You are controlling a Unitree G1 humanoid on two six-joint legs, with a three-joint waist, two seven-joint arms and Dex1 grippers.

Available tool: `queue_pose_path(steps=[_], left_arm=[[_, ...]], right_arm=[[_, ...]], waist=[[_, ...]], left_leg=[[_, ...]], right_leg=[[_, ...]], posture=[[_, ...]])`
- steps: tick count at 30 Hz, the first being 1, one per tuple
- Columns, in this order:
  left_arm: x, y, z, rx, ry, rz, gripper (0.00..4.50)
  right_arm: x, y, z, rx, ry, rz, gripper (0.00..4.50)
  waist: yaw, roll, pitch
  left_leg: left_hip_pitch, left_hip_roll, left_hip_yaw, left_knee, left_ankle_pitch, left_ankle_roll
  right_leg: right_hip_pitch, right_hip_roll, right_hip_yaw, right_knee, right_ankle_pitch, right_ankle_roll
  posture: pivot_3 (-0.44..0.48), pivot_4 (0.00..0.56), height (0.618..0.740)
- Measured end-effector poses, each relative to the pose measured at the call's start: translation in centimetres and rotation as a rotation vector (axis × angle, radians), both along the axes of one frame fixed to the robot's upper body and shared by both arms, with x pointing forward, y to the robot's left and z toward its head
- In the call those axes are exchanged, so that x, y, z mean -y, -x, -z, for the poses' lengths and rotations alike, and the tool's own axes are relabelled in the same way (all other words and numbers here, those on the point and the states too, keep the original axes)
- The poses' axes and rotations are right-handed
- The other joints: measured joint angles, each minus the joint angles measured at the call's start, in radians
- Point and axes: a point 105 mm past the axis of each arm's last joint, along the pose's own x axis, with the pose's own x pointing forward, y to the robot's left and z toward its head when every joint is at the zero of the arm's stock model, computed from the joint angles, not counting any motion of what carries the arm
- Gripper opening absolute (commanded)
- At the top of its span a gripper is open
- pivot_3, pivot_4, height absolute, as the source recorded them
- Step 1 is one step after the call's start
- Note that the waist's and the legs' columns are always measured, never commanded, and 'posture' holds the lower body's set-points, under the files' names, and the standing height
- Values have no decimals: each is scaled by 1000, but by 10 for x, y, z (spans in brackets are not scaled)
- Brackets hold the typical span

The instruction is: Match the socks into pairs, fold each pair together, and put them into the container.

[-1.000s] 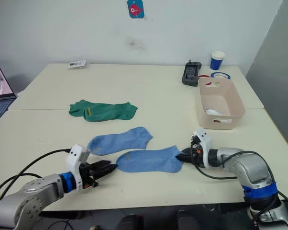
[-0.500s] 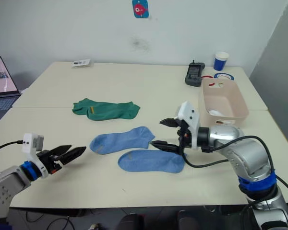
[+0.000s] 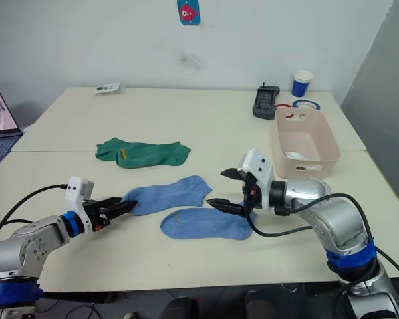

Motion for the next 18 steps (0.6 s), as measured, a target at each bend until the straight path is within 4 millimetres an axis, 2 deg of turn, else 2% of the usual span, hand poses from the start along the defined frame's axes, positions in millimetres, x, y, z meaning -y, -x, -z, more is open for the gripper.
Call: queue_pose_path(steps=[5,9,16,18], left_arm=[[3,-5,-14,44,-39,47,11],[17,-8,-35,98,-50,120,11],[64,-3,-78,170,50,289,11],[73,-1,-84,178,64,321,11]], right_arm=[[1,-1,2,6,2,8,4311],[5,-5,3,22,20,31,4311],[6,-7,5,14,23,44,4311],[7,-8,5,13,24,48,4311]], waist=[[0,0,0],[0,0,0],[0,0,0],[-2,0,0]], left_leg=[[0,0,0,0,0,0],[0,0,0,0,0,0],[0,0,0,0,0,0],[0,0,0,0,0,0]], right_leg=[[0,0,0,0,0,0],[0,0,0,0,0,0],[0,0,0,0,0,0],[0,0,1,0,0,0]], posture=[[0,150,740],[0,150,740],[0,150,740],[0,150,740]])
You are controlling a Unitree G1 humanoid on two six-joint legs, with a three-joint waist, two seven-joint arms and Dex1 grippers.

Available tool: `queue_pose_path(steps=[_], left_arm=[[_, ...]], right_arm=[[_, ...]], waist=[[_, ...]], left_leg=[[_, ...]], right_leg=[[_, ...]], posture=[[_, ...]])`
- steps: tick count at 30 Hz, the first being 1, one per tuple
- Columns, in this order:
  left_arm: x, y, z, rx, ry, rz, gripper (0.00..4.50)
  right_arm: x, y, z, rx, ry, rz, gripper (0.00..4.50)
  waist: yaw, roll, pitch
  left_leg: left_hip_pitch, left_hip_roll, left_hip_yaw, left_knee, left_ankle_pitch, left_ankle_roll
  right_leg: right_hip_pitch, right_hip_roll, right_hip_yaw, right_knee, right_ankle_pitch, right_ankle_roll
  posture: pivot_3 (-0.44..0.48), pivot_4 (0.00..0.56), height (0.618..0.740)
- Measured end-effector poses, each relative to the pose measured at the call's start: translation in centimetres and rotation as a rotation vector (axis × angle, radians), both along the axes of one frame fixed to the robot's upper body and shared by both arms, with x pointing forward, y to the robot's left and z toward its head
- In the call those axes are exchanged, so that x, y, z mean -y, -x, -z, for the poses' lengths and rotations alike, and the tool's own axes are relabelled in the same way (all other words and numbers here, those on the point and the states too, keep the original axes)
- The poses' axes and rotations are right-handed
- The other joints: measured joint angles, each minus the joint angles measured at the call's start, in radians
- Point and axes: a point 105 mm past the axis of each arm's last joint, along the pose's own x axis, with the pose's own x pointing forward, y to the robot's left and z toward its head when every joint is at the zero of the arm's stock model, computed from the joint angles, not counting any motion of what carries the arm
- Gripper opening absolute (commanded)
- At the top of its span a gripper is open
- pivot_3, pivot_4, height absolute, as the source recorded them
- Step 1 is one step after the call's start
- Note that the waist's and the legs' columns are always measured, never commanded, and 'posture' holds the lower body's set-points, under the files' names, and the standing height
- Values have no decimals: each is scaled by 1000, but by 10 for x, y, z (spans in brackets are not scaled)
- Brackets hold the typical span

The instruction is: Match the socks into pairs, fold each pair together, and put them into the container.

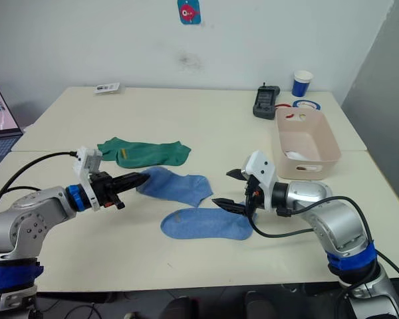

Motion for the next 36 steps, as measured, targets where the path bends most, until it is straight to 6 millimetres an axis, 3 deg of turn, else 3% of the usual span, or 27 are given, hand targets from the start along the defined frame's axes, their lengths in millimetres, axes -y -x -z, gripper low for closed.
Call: queue_pose_path(steps=[9,11,16,19,23,28,33,36], left_arm=[[14,-3,-5,-24,60,0,11],[10,-5,-2,-28,48,-26,11],[-24,-4,23,-111,31,-202,11],[-29,1,27,-152,87,-250,11],[-16,0,21,-175,201,-260,11],[27,-5,0,-203,452,-220,11],[39,13,19,-311,523,-248,11],[37,18,14,-297,479,-231,11]], right_arm=[[1,-1,1,-7,3,17,4311],[1,-2,1,-8,4,18,4311],[2,-1,3,-16,6,23,4311],[3,-1,4,-20,6,25,4311],[2,-1,4,-18,2,22,4311],[-7,-2,8,-10,14,-3,4311],[-14,-5,16,-6,30,-7,4311],[-22,-3,18,-10,19,-34,4311]], waist=[[-1,0,0],[-2,0,0],[-2,0,0],[0,0,0],[7,0,0],[8,-1,0],[-6,-1,0],[1,-1,0]], left_leg=[[0,0,0,0,0,0],[0,0,0,0,0,0],[0,0,-1,0,0,0],[0,0,0,0,0,0],[0,-1,-1,1,0,0],[-1,-1,-1,2,0,0],[1,0,-3,1,0,-1],[1,-1,-5,1,2,-3]], right_leg=[[0,0,0,0,0,0],[0,0,0,0,0,0],[0,1,0,0,0,0],[0,0,0,0,0,0],[1,-1,-1,0,0,1],[1,-1,0,-1,1,2],[1,1,0,2,2,0],[1,3,-2,2,2,1]], posture=[[0,150,740],[0,150,740],[0,150,740],[0,150,740],[0,150,740],[0,150,740],[0,150,740],[0,150,740]])
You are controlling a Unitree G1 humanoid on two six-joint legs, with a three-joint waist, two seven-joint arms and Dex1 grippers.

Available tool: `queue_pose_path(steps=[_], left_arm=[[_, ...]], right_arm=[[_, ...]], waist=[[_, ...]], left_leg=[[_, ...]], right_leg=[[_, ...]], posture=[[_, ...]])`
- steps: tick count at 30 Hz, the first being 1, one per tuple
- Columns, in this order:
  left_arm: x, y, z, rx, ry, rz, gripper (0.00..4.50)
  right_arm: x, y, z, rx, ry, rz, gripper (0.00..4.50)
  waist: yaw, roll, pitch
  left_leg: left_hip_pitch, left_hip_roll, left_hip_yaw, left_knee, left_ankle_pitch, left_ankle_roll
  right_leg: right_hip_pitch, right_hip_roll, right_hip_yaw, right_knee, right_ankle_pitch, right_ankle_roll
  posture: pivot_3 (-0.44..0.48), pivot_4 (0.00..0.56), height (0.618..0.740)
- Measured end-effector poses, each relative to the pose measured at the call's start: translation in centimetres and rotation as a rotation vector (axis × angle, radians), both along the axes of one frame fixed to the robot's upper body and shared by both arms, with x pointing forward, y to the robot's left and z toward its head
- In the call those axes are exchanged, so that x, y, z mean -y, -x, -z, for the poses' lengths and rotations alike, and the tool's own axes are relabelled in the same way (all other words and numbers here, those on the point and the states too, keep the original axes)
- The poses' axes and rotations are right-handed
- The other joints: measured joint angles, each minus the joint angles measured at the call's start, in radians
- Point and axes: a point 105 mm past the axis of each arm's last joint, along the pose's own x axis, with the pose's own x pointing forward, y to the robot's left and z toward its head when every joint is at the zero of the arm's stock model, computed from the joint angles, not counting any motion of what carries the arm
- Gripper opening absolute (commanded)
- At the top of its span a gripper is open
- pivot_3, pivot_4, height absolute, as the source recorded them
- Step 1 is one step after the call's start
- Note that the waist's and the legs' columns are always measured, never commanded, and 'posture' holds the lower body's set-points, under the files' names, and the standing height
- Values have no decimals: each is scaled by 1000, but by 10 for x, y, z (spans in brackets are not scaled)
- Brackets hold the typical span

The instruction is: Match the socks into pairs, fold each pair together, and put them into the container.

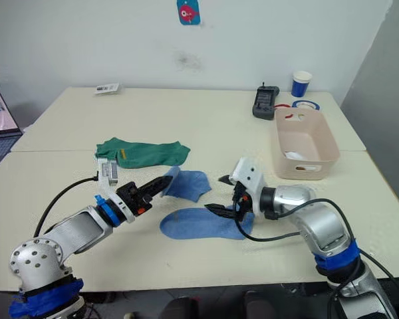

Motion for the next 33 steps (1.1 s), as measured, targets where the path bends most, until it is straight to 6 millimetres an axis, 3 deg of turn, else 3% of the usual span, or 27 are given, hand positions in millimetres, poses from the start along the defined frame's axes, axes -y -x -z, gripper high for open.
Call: queue_pose_path(steps=[3,5,10,16,19,23,26,27,30,33], left_arm=[[-21,2,-6,22,-112,-23,11],[-39,7,0,-1,-194,-42,11],[-64,29,32,-130,-268,-30,11],[-72,54,64,-249,-291,-24,11],[-77,53,64,-214,-327,-39,641],[-83,59,60,-195,-385,11,1885],[-102,76,70,-243,-585,155,2818],[-112,79,71,-259,-654,211,2818],[-132,61,48,-152,-729,272,2818],[-127,30,12,64,-782,317,2818]], right_arm=[[1,-2,1,0,3,6,4311],[5,-4,3,-6,13,15,4311],[8,-5,5,-10,21,16,4311],[7,-4,6,-9,15,16,4311],[6,-4,6,-9,13,15,4311],[6,-4,6,-9,13,15,4311],[7,-4,6,-8,12,18,4311],[8,-4,5,-6,12,16,4311],[8,-1,1,-2,6,-5,4311],[1,7,-12,35,-7,-61,4311]], waist=[[0,0,0],[-3,0,0],[-1,1,0],[0,1,0],[0,1,0],[0,1,1],[-3,2,1],[-2,2,1],[7,5,3],[21,5,3]], left_leg=[[0,-1,1,0,0,0],[0,-1,2,0,0,0],[0,0,2,-1,0,0],[0,0,3,-1,0,0],[0,0,3,-2,0,0],[0,0,3,-2,0,0],[1,0,4,-4,0,0],[1,0,4,-5,0,0],[1,0,4,-8,0,0],[0,0,4,-8,0,0]], right_leg=[[0,0,2,-1,0,0],[0,0,3,-2,0,0],[-1,-2,3,-2,-1,-1],[-1,-3,2,-2,-1,-2],[-1,-3,2,-2,-2,-2],[-1,-3,2,-2,-2,-3],[-3,-3,2,-2,-3,-6],[-3,-3,1,-2,-4,-8],[-4,-3,-1,-2,-7,-14],[-4,-3,-2,-3,-5,-9]], posture=[[0,150,740],[0,150,740],[0,150,740],[0,150,740],[0,150,740],[0,150,740],[0,150,740],[0,150,740],[0,150,740],[0,150,740]])
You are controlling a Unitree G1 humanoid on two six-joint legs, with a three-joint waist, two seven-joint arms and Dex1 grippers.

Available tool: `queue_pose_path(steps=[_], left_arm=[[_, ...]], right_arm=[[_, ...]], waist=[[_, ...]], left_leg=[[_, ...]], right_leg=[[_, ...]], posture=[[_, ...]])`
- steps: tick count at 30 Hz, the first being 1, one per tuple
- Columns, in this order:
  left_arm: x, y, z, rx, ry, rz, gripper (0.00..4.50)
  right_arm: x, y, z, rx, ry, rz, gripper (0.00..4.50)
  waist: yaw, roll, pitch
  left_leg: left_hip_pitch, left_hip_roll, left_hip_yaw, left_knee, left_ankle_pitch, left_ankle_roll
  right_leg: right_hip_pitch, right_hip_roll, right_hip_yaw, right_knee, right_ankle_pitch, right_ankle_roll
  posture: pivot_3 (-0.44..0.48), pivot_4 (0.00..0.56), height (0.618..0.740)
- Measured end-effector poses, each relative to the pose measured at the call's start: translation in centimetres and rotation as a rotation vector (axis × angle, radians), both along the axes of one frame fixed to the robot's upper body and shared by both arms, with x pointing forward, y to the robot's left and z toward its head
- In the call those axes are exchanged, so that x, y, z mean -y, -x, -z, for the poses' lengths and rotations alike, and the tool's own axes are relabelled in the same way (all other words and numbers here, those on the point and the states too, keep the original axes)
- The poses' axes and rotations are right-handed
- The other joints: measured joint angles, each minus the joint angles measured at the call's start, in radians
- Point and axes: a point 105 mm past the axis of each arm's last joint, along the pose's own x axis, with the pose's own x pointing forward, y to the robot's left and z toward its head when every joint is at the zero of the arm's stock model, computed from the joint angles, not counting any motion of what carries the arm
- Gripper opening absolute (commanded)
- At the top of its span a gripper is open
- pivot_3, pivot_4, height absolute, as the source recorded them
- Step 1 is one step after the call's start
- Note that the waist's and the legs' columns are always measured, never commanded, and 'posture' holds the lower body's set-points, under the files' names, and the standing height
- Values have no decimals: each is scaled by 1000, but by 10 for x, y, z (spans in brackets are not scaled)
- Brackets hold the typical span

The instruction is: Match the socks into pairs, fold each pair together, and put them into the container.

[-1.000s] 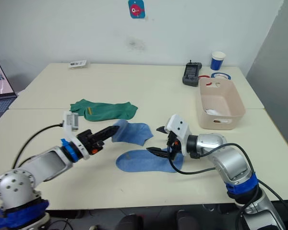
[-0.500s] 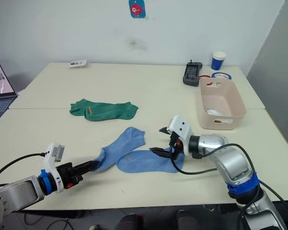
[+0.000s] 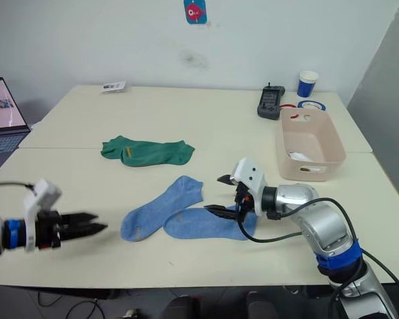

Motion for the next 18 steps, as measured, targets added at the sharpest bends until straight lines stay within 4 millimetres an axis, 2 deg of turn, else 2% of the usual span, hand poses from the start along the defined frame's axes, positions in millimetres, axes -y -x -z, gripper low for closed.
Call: queue_pose_path(steps=[3,5,7,10,13,17,18], left_arm=[[21,-31,-25,167,-10,104,2818],[42,-47,-28,208,9,163,2818],[67,-63,-22,235,-3,242,2818],[106,-88,2,268,-69,366,2818],[122,-108,25,252,-106,386,2818],[132,-130,37,255,-166,385,2818],[133,-133,40,248,-184,389,2647]], right_arm=[[-1,1,-8,24,-4,-11,4311],[-1,1,-9,26,-4,-11,4311],[1,0,-9,21,-3,2,4311],[2,-2,-9,22,-3,24,4311],[5,-3,-7,13,0,44,4311],[9,-2,-4,8,5,69,4311],[10,-1,-4,7,6,72,4311]], waist=[[6,0,0],[6,-1,0],[6,-1,0],[7,-1,-1],[-1,-1,0],[-3,-1,0],[-6,-1,0]], left_leg=[[-1,-2,3,0,0,0],[-1,-1,7,0,0,0],[-2,-2,9,1,0,0],[-3,-2,11,6,0,1],[-5,-1,11,9,-2,3],[-5,1,9,9,-2,3],[-5,1,9,9,-2,3]], right_leg=[[0,3,1,0,0,3],[0,3,3,-1,1,5],[0,4,4,0,2,5],[0,7,4,0,3,6],[-2,11,5,1,3,6],[-3,14,5,1,3,6],[-3,15,5,1,3,6]], posture=[[0,150,740],[0,150,740],[0,150,740],[0,150,740],[0,150,740],[0,150,740],[0,150,740]])
